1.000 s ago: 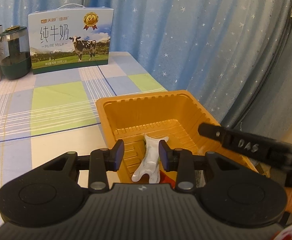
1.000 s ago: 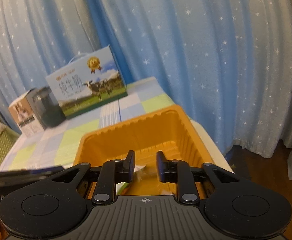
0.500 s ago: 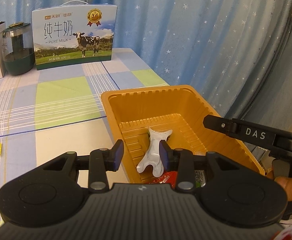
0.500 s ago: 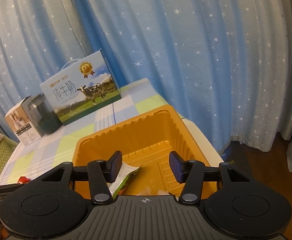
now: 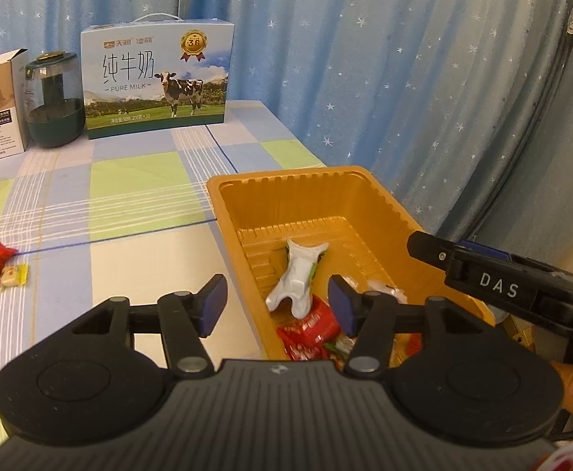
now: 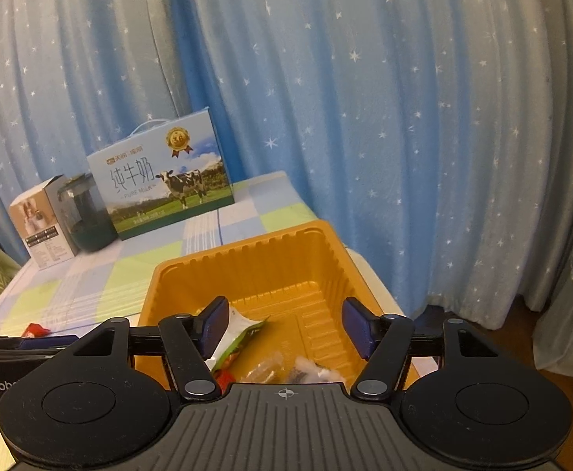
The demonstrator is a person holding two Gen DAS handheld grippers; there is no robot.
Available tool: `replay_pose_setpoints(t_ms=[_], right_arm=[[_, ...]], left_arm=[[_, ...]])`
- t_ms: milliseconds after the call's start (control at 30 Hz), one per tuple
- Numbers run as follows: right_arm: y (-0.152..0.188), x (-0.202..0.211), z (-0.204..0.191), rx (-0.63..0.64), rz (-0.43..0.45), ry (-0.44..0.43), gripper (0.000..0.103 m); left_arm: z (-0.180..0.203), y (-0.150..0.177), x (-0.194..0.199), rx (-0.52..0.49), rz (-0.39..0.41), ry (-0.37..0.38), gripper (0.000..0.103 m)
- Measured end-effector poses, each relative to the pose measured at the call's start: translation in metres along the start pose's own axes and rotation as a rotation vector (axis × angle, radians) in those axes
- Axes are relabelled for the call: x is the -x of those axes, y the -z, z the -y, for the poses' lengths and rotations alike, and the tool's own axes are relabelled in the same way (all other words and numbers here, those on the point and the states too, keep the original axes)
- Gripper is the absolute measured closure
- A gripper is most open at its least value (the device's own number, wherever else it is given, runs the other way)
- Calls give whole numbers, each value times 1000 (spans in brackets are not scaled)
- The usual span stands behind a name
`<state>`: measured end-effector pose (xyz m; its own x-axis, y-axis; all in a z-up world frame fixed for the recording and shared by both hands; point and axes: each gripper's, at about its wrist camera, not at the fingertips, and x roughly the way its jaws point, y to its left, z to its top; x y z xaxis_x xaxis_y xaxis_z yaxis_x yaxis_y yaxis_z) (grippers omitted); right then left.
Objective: Organize snacks
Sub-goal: 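Lower both held snacks into the tray and open both grippers, then move both open grippers back toward the last red candy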
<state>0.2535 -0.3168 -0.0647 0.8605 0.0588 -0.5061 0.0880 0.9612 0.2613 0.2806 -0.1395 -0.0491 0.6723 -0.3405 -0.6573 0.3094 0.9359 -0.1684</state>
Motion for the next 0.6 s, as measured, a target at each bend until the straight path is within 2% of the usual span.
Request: replay_pose_setpoints(t_ms=[300, 433, 600], right_arm=[[27, 43, -9, -30, 4, 9, 28], [41, 60, -14, -50, -4, -9, 27], [56, 77, -32, -13, 10, -57, 26]], left_arm=[[1, 25, 45, 24, 18, -6, 25], [-5, 39, 66, 36, 27, -17, 19], [-16, 58, 88, 44, 19, -35, 16]])
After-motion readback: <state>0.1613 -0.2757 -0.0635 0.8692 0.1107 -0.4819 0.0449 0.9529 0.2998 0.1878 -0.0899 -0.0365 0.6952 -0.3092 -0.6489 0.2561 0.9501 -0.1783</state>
